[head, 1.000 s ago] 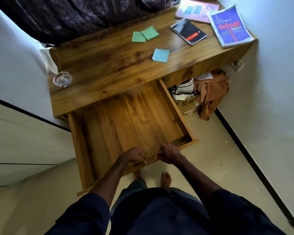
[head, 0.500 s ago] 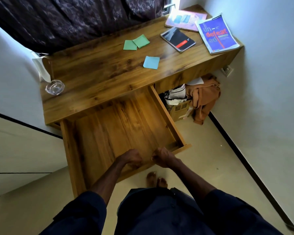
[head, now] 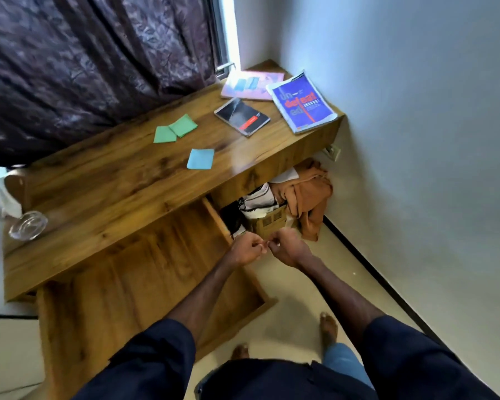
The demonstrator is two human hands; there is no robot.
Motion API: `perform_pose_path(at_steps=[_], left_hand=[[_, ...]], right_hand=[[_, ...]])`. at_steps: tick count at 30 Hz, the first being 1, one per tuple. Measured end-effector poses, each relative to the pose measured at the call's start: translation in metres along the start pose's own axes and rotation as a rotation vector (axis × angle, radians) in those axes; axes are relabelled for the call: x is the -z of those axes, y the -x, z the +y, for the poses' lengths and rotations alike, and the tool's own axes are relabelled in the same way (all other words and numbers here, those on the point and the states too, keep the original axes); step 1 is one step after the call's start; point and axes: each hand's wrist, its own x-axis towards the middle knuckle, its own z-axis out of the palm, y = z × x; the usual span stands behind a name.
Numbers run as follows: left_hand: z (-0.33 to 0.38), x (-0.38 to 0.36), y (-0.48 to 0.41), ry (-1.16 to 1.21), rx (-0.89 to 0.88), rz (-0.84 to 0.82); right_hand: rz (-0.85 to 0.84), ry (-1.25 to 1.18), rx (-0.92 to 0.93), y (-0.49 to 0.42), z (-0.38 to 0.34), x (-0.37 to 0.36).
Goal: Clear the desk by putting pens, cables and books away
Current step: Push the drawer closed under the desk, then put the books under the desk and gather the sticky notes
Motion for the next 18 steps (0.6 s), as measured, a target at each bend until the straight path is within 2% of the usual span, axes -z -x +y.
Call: perform_pose_path(at_steps=[7, 9, 18], left_hand=[[0.119, -0.011, -0.107, 0.013, -0.002, 0.077], [0.15, -0.01, -0.124, 0.024, -0.003, 0.116], [0.206, 0.043, -0.2, 0.012, 0.085, 0.282]], right_hand=[[0.151, -0.026, 0.049, -0.065, 0.083, 0.133], [0.143, -0.006, 0.055, -0.079, 0.096, 0.17], [0.168, -0.019, 0.118, -0.166, 0.11, 0.266]])
